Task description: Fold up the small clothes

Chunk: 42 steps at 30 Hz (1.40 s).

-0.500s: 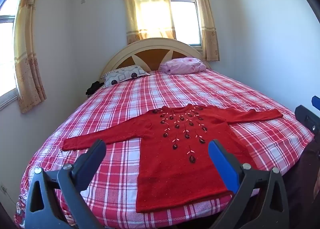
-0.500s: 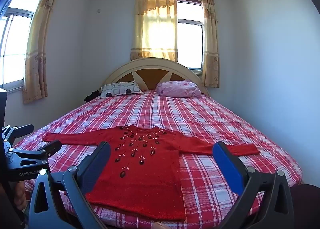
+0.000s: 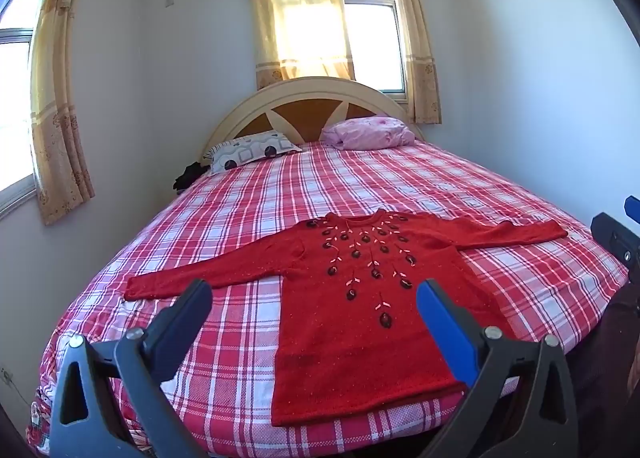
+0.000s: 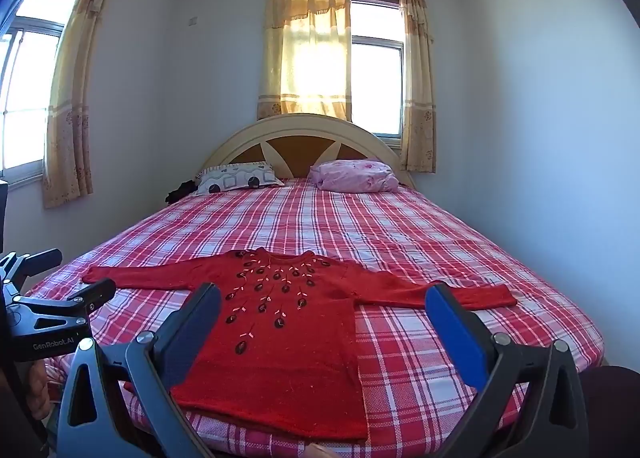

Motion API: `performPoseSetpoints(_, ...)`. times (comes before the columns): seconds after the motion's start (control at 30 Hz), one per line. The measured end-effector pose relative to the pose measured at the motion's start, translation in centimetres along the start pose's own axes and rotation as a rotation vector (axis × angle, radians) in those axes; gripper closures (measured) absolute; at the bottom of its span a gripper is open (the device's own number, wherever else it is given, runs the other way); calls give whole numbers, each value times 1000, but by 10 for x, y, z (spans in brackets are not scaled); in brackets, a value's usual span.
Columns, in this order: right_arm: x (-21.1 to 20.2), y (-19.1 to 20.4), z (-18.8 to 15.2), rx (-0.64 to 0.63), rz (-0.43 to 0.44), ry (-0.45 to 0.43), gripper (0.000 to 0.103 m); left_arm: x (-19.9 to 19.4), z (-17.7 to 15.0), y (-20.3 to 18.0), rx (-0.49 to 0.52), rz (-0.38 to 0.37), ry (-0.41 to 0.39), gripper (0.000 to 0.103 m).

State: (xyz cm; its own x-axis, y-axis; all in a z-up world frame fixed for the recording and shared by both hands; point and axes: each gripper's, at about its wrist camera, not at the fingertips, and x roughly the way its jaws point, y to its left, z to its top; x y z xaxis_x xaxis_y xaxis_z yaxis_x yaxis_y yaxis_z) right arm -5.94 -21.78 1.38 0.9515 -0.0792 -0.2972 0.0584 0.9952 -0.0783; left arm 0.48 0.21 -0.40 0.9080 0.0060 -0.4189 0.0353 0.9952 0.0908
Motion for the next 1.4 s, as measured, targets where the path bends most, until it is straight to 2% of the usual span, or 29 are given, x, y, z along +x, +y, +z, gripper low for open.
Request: performPoseSetpoints(1.4,8,0,-7,-9,2,26,1,1,-1,8,-25,18,-15,0)
